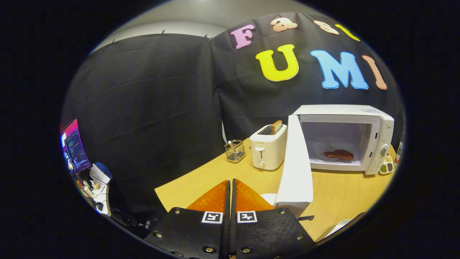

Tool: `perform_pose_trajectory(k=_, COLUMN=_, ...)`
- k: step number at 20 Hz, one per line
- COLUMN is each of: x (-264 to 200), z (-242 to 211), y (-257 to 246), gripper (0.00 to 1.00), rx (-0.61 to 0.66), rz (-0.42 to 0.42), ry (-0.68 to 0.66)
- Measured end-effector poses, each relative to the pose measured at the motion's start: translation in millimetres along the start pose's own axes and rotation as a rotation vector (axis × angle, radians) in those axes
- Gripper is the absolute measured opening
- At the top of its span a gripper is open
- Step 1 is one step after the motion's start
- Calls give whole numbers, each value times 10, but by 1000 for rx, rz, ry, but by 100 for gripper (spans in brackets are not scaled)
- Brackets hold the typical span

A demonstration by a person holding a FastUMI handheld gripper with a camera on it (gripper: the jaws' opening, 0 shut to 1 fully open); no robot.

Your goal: Open the microwave, put the food inside, and close the microwave door.

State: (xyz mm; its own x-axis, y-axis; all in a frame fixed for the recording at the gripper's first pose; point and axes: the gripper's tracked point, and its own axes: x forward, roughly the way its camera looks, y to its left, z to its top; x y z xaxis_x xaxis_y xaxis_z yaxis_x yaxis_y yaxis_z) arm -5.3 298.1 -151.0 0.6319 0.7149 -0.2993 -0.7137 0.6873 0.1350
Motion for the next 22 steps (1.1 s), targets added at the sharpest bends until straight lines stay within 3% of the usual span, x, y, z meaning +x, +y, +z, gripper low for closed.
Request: perform_pose_trajectory(k=22, x=11, z=149, y=-2549, gripper=1, rx=45, rz=-355, ry=22)
